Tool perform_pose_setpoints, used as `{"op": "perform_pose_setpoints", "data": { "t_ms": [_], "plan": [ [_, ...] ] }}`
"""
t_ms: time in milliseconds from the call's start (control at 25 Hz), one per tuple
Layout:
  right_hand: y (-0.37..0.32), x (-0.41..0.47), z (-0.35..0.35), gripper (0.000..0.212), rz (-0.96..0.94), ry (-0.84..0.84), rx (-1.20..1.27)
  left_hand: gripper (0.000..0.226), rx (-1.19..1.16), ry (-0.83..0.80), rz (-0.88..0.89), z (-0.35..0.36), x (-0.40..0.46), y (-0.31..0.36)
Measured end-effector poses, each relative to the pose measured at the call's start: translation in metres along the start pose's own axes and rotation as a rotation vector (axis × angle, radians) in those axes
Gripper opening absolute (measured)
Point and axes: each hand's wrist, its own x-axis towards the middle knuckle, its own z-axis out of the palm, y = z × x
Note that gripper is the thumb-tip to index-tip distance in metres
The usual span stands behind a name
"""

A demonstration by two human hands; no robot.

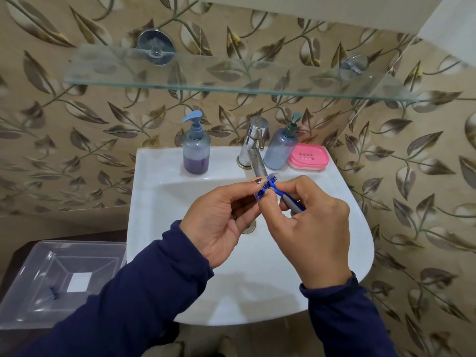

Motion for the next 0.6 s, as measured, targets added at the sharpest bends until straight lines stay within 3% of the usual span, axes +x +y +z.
{"op": "perform_pose_setpoints", "data": {
  "t_ms": [280,600],
  "plan": [
    [0.003,0.004,-0.002,0.011,-0.009,-0.122,-0.067,0.012,-0.049,-0.031,0.023,-0.001,0.004,-0.002],
    [0.007,0.014,-0.001,0.018,-0.143,-0.253,-0.139,0.02,-0.048,-0.093,-0.006,-0.002,0.005,0.002]
  ]
}}
